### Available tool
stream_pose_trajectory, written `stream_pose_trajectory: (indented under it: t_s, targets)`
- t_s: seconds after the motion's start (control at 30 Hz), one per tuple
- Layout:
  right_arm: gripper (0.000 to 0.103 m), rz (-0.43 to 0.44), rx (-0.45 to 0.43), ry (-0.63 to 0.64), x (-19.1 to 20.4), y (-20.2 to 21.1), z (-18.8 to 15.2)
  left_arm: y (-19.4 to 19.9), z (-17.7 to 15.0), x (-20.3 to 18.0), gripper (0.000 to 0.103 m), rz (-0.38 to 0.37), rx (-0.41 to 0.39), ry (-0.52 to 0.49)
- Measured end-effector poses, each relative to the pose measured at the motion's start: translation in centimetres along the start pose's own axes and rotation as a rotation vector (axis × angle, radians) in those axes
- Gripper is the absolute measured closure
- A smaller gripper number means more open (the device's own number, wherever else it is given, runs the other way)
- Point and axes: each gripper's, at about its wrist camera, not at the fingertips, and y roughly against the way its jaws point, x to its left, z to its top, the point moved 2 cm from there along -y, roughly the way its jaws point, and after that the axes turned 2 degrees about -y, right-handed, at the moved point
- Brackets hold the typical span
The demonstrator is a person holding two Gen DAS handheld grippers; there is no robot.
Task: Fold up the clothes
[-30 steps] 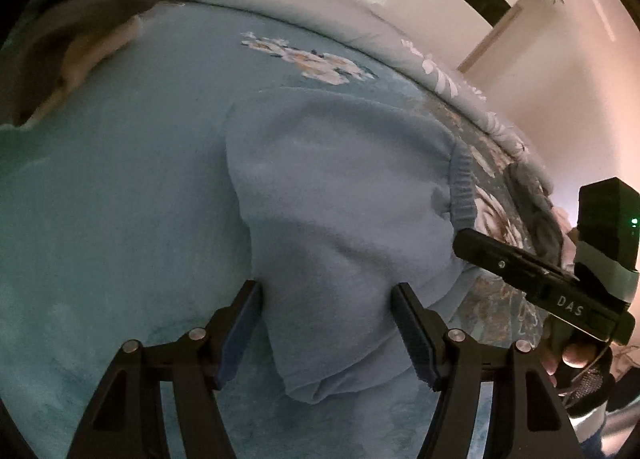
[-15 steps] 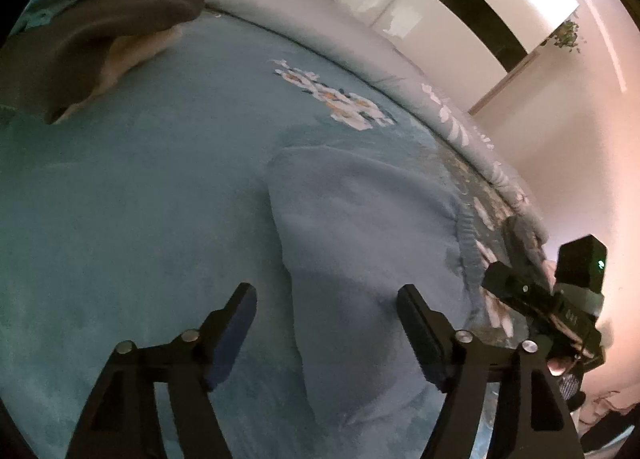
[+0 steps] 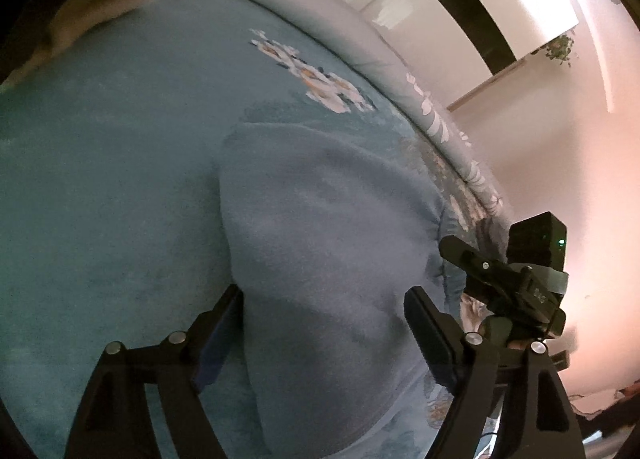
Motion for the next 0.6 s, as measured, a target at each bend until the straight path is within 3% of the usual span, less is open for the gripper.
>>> stream_pose_trajectory:
  t_s: [0.03,0.1,0.17,0.23,0.33,0.6]
  targets:
    - [0.025,-0.009,-0.002,-0.006,0.0,0.1,-0.1,0.1,0.0,0.2,0.023,0.000,-0.003,0.011]
    - [0.046,-0.032,-0.003,-0.023,-0.1,0.2,-0.2,0.3,0.0,0.5,0.033,-0.001,-0.009,0.034]
    - [0.057,-0.039,-0.006,-0.044,-0.3,0.5,-0.4,0.5,0.0,0.9,0.042,0.000,-0.014,0.067]
    - [0.062,-0.030,-0.008,-0.061,-0.2,0.7,-0.6,0.8,-0.1,1.2,0.055,0.005,-0.020,0.083]
    - [0.067,-0.032,-0.015,-0.052,0.6,1.3,-0.7,1.2,-0.2,1.0,0.064,0.017,-0.029,0.077]
    - [0.070,-0.008,-0.054,0.012,4.7,3.5,-1.5,4.4,0.0,-0.7,0.070,0.014,-0.055,-0.017]
